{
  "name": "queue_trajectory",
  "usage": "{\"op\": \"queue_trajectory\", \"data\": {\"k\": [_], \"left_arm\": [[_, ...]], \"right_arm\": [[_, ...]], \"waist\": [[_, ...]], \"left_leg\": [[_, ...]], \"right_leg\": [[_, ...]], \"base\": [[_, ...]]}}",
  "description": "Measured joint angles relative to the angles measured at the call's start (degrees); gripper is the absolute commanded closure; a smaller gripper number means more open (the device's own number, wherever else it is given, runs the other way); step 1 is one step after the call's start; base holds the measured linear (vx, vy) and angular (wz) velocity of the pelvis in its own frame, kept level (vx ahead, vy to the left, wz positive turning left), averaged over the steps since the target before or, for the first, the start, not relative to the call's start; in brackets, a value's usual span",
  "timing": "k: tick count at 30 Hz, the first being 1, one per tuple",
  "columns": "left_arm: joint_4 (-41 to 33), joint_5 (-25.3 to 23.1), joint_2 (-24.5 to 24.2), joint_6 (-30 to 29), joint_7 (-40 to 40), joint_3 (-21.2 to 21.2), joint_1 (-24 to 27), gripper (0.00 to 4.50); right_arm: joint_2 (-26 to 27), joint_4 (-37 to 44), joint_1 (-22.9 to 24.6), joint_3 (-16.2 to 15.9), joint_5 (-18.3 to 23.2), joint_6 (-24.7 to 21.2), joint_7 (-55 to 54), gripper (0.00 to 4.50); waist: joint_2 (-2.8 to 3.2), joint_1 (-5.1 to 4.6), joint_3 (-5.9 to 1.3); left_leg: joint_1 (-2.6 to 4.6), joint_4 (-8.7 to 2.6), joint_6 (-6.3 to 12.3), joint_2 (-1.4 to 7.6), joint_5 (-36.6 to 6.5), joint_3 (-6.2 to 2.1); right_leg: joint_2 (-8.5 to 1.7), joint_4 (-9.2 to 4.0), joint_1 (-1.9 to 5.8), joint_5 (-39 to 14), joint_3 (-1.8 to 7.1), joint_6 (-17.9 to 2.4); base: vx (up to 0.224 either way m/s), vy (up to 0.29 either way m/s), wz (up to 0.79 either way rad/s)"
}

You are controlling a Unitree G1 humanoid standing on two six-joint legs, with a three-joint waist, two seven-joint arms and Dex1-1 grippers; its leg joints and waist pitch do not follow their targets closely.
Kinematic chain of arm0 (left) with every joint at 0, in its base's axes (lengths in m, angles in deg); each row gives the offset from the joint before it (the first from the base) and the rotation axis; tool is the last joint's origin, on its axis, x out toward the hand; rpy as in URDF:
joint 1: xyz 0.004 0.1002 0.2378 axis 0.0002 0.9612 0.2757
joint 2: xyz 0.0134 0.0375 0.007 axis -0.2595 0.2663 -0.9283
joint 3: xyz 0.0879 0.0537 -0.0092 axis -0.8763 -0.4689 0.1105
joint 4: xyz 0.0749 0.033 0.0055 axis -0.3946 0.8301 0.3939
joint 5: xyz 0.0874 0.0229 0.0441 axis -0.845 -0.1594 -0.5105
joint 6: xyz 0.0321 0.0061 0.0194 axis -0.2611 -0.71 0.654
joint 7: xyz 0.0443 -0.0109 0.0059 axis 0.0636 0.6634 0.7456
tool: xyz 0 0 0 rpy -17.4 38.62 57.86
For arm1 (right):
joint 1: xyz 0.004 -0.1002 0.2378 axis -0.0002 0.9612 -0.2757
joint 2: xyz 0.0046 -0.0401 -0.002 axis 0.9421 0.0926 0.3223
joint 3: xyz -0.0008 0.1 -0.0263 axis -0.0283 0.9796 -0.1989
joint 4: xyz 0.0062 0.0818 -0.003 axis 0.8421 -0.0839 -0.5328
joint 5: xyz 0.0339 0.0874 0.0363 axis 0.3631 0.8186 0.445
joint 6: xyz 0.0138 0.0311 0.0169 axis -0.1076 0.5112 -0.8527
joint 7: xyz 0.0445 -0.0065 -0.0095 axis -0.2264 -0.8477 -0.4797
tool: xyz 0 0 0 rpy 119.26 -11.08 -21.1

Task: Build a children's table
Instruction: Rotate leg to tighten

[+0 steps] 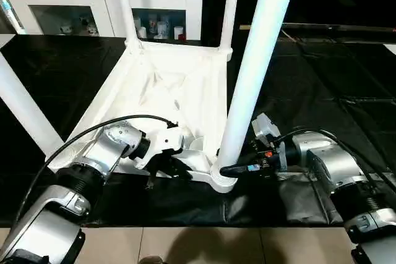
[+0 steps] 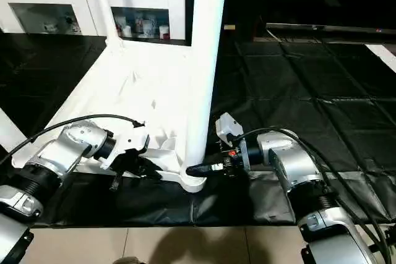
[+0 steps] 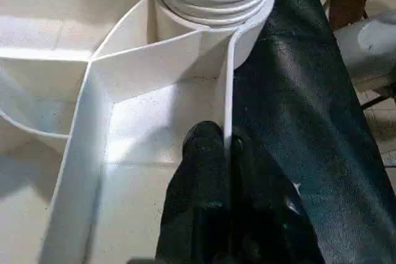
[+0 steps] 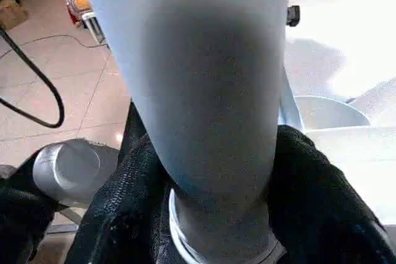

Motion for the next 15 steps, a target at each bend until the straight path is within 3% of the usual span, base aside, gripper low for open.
{"op": "queue_trajectory", "data": {"k": [5, 12, 15], "left_arm": [[1.0, -0.5, 3.0, -4.6, 4.6, 1.6, -0.5, 4.5], [7.5, -1.1, 8.5, -11.6, 18.7, 5.8, -4.5, 4.5], [9.6, -1.4, 12.5, -15.0, 25.9, 7.5, -6.6, 4.5]], "right_arm": [[0.9, 1.6, 2.7, 3.2, -0.2, -0.7, -6.6, 2.46], [8.6, -1.1, 0.7, 9.0, -3.5, -3.2, -30.2, 2.5], [11.4, -2.7, -1.7, 10.9, -5.6, -4.7, -40.1, 2.52]], "waist": [[0.33, -0.24, -0.2], [0.51, -3.27, -0.32], [0.53, -3.86, -0.33]], "left_leg": [[0.03, 0.06, 0.03, -0.01, 0.0, 0.09], [0.09, 0.05, -0.12, 0.0, 0.2, 0.01], [0.05, 0.0, -0.15, -0.02, 0.1, 0.0]], "right_leg": [[-0.06, 0.05, 0.2, -0.1, 0.04, 0.2], [0.01, 0.03, 0.01, 0.0, -0.06, 0.4], [0.01, -0.11, -0.05, 0.1, -0.07, 0.4]], "base": [[0.0, 0.0, 0.0], [0.0, 0.0, 0.0], [0.0, 0.0, 0.0]]}}
